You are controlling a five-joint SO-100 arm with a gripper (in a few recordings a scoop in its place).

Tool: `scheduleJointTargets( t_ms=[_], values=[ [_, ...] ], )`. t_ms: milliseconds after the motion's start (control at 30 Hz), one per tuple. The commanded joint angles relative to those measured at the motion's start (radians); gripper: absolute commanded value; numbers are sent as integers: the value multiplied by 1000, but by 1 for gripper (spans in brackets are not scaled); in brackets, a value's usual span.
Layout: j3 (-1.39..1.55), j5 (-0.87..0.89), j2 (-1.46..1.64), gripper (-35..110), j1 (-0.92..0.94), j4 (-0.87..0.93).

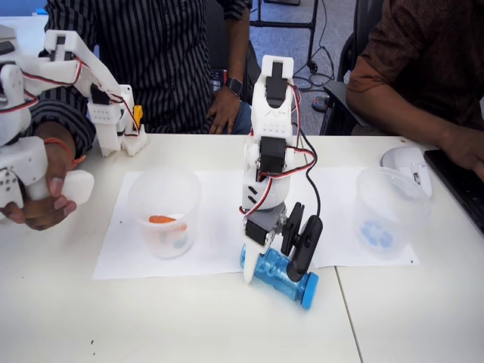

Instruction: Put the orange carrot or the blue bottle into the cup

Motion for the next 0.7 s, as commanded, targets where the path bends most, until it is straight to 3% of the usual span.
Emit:
scheduleJointTargets(
  t_ms=[0, 667],
  values=[
    [-101, 11, 87, 26, 0, 9],
    [-101, 11, 307, 26, 0, 8]
  ],
)
